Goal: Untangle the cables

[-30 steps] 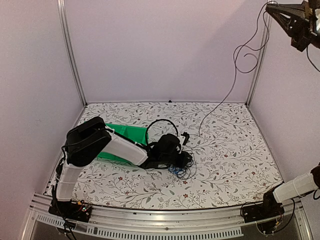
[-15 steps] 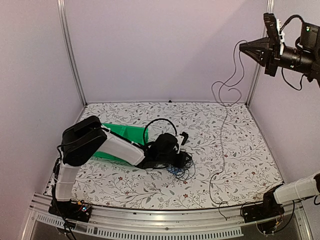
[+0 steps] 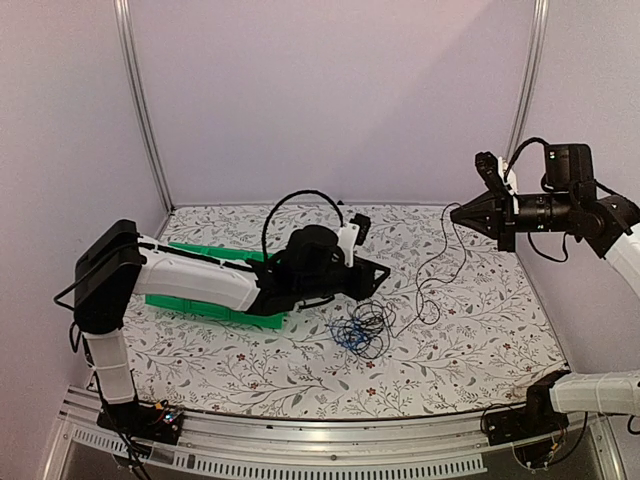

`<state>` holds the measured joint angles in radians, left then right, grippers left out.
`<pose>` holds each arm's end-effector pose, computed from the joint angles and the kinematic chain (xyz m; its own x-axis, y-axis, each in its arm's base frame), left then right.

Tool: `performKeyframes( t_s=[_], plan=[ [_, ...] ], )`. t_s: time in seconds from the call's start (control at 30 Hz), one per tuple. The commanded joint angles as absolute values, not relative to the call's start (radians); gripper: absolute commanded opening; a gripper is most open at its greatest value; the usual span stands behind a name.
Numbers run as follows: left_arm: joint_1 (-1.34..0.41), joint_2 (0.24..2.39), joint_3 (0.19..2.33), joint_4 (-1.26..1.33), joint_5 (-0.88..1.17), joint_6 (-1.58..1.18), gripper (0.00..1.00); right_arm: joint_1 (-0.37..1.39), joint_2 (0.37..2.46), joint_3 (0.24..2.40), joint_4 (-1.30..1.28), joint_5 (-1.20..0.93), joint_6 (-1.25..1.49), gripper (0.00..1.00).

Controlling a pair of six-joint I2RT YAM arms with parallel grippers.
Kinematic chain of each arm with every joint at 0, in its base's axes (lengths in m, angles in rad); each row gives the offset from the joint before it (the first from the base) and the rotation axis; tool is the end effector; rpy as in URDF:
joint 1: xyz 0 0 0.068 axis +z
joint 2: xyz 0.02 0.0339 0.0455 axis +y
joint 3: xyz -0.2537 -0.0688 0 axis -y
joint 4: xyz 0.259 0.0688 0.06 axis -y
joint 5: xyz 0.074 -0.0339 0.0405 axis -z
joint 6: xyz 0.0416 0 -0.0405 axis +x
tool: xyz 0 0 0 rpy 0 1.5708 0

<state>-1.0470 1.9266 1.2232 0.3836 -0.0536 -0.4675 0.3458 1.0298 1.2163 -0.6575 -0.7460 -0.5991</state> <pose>0.2292 -0.3924 0.1932 -0.5186 -0.0019 -0.8550 0.6783 0.6079 -0.4128 0.2030 0.1031 0.3905 0.1087 -0.4010 -0.9096 -0.9162 0.3146 -0.2482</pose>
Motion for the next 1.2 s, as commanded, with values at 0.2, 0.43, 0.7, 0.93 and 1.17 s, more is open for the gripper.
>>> performKeyframes(
  t_s=[0.2,0.43,0.7,0.93,1.17],
  plan=[
    [-1.103,1.932,1.317,0.313,0.087,-0.138,0.45,0.345,1.038,1.269,-0.621,-0.796,-0.599,0.00],
    [-1.121,1.910,1.289,0.282,0.173,-0.104,0.46,0.345,1.045,1.336,-0.649,-0.811,-0.585,0.00],
    [-1.138,1.938,1.307,0.310,0.235,-0.142,0.47,0.345,1.048,1.351,-0.645,-0.830,-0.567,0.00],
    [-1.148,1.990,1.324,0.386,0.403,-0.146,0.46,0.344,1.047,1.355,-0.643,-0.828,-0.562,0.00],
    [-1.148,2.041,1.391,0.424,0.441,-0.146,0.47,0.345,1.050,1.355,-0.635,-0.830,-0.558,0.00]
  ],
)
